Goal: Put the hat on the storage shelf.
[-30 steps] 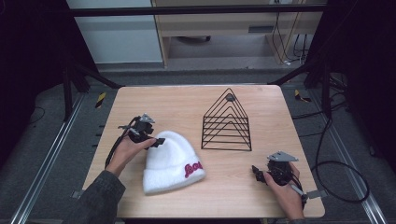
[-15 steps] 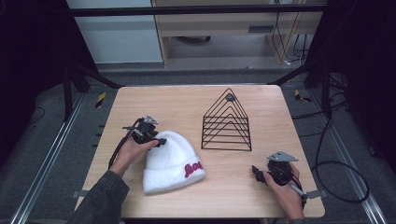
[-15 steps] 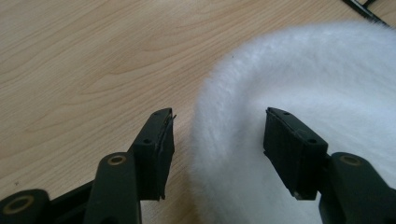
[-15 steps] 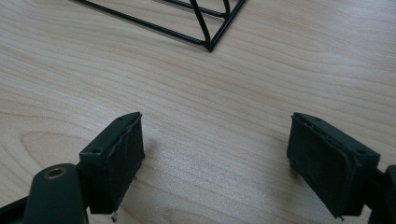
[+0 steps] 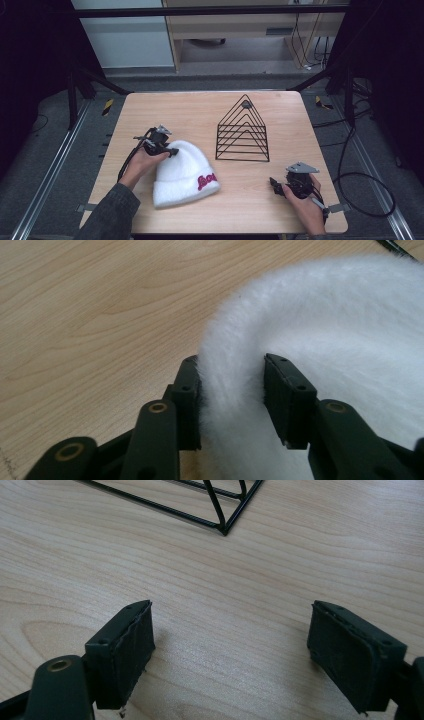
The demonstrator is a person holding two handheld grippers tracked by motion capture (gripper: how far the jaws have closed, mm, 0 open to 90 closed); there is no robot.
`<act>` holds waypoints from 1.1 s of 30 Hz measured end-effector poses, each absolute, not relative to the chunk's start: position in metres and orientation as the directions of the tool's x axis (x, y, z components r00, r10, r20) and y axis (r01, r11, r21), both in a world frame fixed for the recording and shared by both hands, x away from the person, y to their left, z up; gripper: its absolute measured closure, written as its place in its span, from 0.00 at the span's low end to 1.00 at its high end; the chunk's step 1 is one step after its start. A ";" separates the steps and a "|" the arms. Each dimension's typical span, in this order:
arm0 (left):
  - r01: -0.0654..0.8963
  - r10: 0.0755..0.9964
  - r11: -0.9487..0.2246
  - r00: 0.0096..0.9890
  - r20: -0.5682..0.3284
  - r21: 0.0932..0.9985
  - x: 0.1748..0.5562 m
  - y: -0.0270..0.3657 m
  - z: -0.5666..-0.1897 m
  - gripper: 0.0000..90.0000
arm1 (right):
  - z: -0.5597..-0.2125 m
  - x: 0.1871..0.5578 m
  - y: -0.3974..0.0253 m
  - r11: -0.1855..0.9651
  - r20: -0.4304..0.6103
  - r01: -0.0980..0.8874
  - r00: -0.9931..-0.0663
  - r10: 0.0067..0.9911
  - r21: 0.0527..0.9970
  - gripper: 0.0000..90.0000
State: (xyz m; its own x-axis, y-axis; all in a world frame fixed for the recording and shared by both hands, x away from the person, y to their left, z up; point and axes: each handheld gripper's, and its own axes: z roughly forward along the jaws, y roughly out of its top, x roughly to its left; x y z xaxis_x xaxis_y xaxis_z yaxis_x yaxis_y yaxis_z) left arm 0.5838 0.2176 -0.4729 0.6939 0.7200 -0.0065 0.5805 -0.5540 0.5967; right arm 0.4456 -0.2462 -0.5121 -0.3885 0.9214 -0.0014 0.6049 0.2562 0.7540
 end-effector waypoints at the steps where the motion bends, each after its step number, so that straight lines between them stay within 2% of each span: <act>1: 0.580 0.716 -0.561 0.698 -0.006 0.591 0.584 0.218 -0.473 0.72 | -0.512 0.446 -0.246 0.257 -0.002 0.605 -0.389 0.921 0.754 0.21; 7: 0.592 0.724 -0.563 0.690 -0.002 0.577 0.582 0.218 -0.476 0.85 | -0.512 0.446 -0.246 0.256 -0.001 0.605 -0.389 0.921 0.754 0.21; 11: 0.588 0.725 -0.560 0.689 0.002 0.583 0.580 0.216 -0.473 0.88 | -0.512 0.446 -0.246 0.256 -0.001 0.605 -0.389 0.921 0.754 0.21; 19: 0.554 0.713 -0.558 0.701 0.015 0.618 0.571 0.217 -0.459 0.90 | -0.512 0.446 -0.246 0.257 -0.001 0.605 -0.389 0.921 0.754 0.21; 33: 0.408 0.678 -0.525 0.731 0.078 0.747 0.532 0.211 -0.401 0.90 | -0.512 0.446 -0.247 0.252 0.000 0.605 -0.385 0.923 0.755 0.22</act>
